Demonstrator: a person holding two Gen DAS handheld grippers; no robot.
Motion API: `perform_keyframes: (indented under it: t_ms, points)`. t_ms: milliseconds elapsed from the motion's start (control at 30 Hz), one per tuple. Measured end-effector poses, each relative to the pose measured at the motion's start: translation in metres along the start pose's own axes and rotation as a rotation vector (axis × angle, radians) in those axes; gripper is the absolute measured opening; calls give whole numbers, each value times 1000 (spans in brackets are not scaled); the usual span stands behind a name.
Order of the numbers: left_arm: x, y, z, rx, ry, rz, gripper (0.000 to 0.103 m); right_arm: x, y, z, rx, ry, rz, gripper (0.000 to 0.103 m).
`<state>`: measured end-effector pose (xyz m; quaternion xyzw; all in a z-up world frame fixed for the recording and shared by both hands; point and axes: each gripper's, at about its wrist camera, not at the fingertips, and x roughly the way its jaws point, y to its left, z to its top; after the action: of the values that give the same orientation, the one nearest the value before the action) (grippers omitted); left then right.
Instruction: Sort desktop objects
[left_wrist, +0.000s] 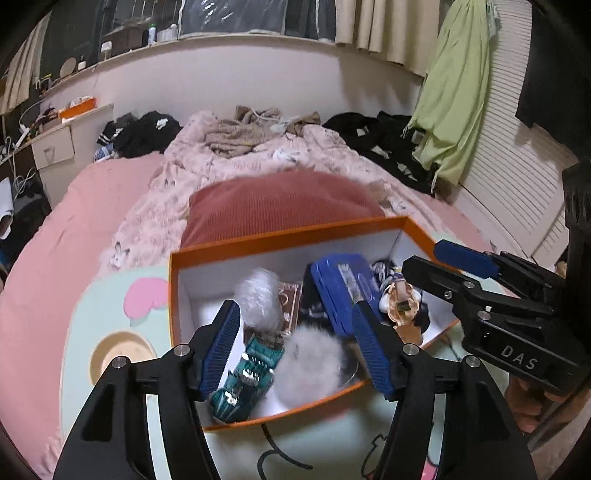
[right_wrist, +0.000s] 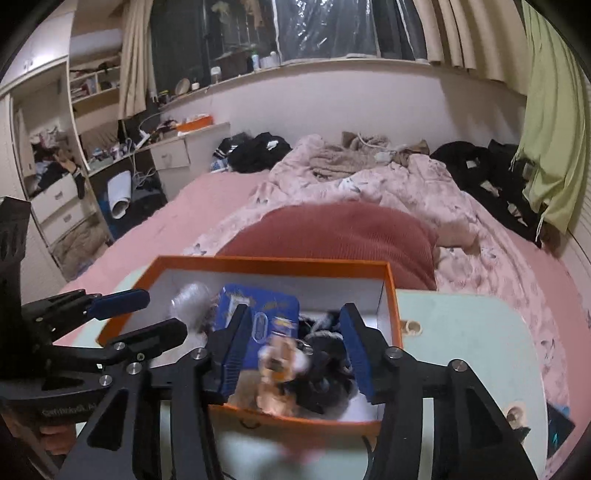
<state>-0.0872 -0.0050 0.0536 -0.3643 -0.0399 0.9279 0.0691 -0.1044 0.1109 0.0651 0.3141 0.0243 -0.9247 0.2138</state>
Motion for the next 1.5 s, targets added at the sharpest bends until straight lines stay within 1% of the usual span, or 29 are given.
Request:
perform_keyframes:
  t_ms: [33,100,200,267,333,467,633,767,833,867,1000,1033,1067,1100,1133,1167,1233,1267,1500]
  points:
    - [1,0,-2,0,3,2,64,0,-1,-1,1,-3,-3,58]
    - [1,0,-3,1,6,3,64,-1,-1,-4,4,-7,0,59]
    - [-3,-3,-1,-2,-14,-8,64,-3,-2,-4,1,-4,1,62]
    - [-5,-3,1,-8,-24,-21,65,-6,0,-7,-6,-7,-6,68]
    - [-10,-4,1,-14,-34,-24,69,-10,1,-9,-11,-9,-12,69]
    - [-23,-7,-3,-4,-55,-17,69,-19,5,-17,-26,-6,-23,72]
    - [-42,-15,-16,29,-70,-35,69,-34,4,-34,-23,5,-43,76]
    - [-46,-22,-34,39,-35,-72,69,-41,-3,-50,21,37,-47,78]
    - [-42,-27,-44,48,-2,-82,69,-42,-8,-60,45,66,-52,78]
    - [-39,-30,-49,53,11,-75,69,-42,-10,-66,57,82,-54,78]
    - [-22,-41,-71,98,70,1,69,-41,-14,-89,82,153,-79,78]
    - [-17,-43,-75,111,95,16,70,-40,-14,-94,82,169,-91,78]
    - [-9,-44,-79,119,136,29,72,-39,-15,-98,83,191,-108,80]
    - [1,-45,-83,122,187,55,80,-35,-17,-103,89,225,-119,83]
    - [6,-44,-86,110,190,64,97,-34,-18,-106,91,246,-123,91]
    - [11,-41,-88,93,202,77,103,-34,-17,-108,79,251,-141,103]
    - [17,-36,-87,67,206,86,103,-31,-16,-113,52,277,-189,103]
    - [19,-35,-87,65,205,91,103,-31,-16,-114,50,280,-195,103]
    - [29,-34,-88,62,203,91,103,-33,-16,-114,54,274,-197,103]
